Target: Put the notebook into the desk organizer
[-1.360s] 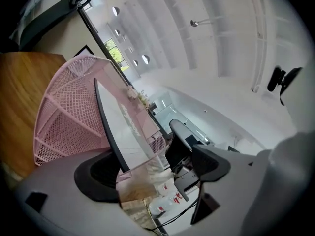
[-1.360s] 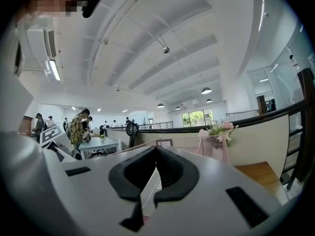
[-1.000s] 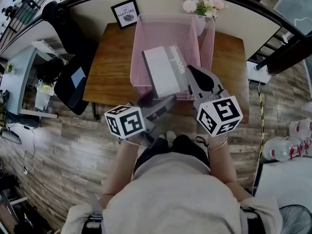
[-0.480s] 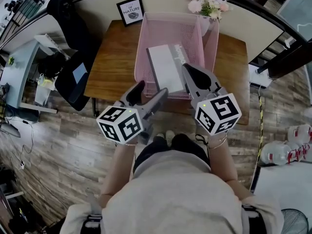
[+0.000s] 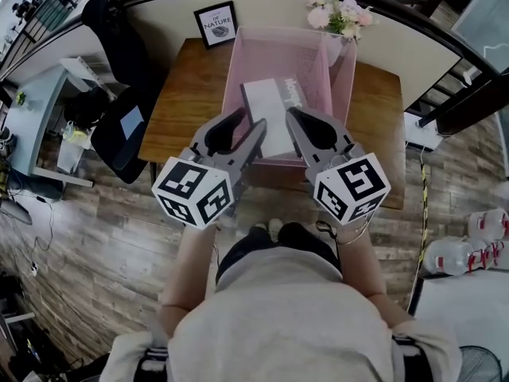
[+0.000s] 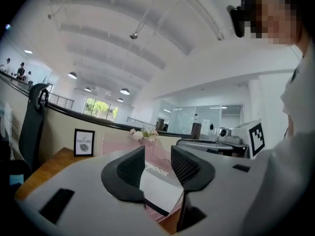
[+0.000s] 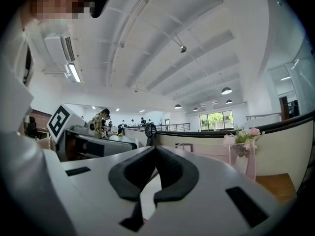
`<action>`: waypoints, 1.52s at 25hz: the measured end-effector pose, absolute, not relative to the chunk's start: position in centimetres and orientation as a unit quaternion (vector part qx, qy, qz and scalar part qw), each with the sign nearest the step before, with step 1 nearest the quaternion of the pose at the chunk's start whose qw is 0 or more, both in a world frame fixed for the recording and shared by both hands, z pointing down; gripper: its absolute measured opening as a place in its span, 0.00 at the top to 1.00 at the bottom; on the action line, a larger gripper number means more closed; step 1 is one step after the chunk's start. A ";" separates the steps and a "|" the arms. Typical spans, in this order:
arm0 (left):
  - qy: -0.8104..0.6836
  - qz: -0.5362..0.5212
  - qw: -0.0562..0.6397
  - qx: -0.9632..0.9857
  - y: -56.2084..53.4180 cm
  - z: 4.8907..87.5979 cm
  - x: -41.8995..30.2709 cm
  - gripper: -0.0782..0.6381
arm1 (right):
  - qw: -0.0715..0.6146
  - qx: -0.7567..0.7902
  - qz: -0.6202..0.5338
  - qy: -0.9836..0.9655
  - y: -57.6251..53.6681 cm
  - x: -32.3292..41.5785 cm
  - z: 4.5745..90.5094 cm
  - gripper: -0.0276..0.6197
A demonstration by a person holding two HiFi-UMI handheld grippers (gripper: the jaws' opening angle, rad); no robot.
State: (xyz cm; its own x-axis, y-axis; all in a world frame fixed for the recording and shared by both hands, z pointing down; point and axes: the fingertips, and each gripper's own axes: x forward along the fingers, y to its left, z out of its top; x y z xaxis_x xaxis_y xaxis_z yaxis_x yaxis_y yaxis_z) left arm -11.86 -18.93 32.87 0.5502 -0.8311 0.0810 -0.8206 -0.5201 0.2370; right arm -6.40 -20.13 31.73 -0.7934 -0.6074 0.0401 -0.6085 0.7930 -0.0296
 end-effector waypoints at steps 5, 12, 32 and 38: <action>-0.474 -0.027 0.096 0.875 -19.2 31.6 -11.3 0.78 | 0.006 0.313 0.018 -0.950 -19.6 -6.7 31.3 0.94; -0.471 -0.039 0.063 0.879 -19.3 30.4 -10.9 0.87 | 0.003 0.307 0.014 -0.952 -19.1 -7.0 30.7 0.94; -0.464 -0.053 0.046 0.883 -18.2 32.2 -11.0 0.87 | 0.005 0.300 0.024 -0.954 -18.5 -7.3 32.0 0.94; -0.458 -0.037 0.058 0.886 -18.1 32.9 -10.5 0.87 | 0.009 0.300 0.035 -0.953 -18.4 -7.4 32.7 0.94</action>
